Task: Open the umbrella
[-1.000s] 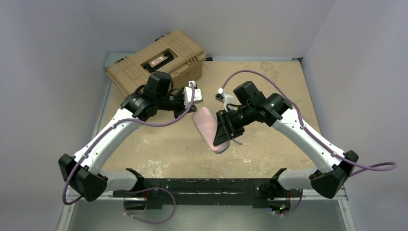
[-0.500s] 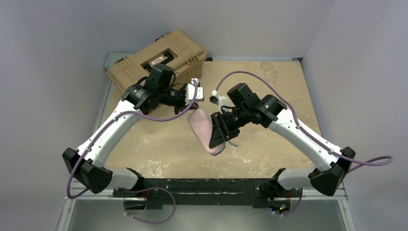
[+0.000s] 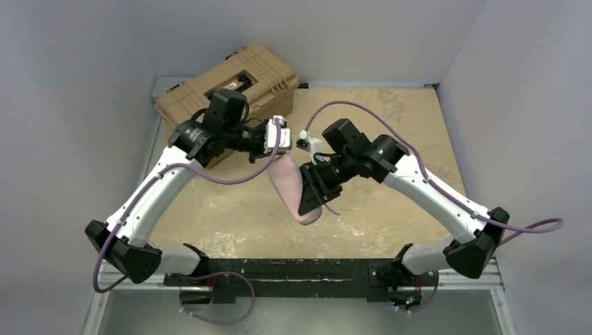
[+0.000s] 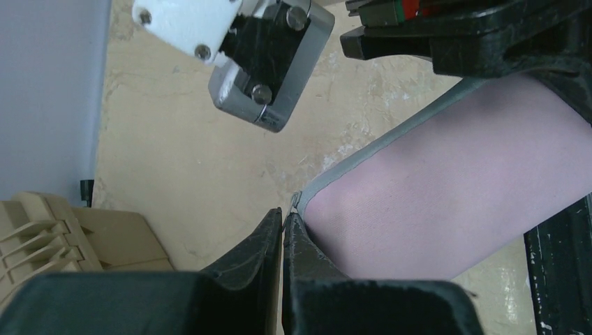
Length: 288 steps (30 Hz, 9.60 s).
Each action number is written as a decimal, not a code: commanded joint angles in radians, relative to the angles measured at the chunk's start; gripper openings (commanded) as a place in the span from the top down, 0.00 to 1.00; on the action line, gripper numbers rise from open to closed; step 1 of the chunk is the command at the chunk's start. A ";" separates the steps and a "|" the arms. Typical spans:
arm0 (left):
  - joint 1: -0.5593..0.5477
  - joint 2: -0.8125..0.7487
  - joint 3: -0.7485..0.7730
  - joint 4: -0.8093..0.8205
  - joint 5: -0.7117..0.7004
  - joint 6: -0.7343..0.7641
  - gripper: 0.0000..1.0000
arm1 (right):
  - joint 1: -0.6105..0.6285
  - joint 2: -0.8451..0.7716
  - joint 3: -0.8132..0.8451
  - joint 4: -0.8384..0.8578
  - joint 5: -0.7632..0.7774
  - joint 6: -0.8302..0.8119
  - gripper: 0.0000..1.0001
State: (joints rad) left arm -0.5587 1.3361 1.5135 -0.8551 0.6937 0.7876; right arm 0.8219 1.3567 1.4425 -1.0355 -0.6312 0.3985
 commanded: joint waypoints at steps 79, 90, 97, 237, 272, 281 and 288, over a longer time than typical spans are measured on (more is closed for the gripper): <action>-0.377 -0.261 -0.349 0.364 -0.647 -0.109 0.44 | -0.058 0.048 0.111 -0.135 0.383 0.093 1.00; -0.251 -0.331 -0.327 0.252 -0.917 -0.649 0.13 | -0.076 0.014 -0.178 0.203 0.370 0.232 1.00; -0.165 -0.273 -0.242 0.011 -0.735 -1.001 0.00 | -0.168 0.081 -0.352 0.651 0.174 0.315 1.00; -0.114 -0.415 -0.387 0.067 -0.615 -1.327 0.00 | -0.743 0.493 0.146 0.472 0.153 0.361 0.90; -0.110 -0.383 -0.541 0.192 -0.603 -1.390 0.04 | -0.365 0.173 -0.390 0.567 0.182 0.169 0.54; -0.110 -0.508 -0.561 0.101 -0.780 -1.365 0.04 | -0.091 0.280 -0.311 0.573 0.223 0.294 0.64; -0.110 -0.558 -0.567 0.099 -0.819 -1.358 0.05 | -0.088 0.449 -0.245 0.510 0.317 0.267 0.66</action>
State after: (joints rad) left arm -0.6743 0.7891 0.9497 -0.7574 -0.0708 -0.5835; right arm 0.7422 1.7473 1.1488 -0.4896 -0.3901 0.6628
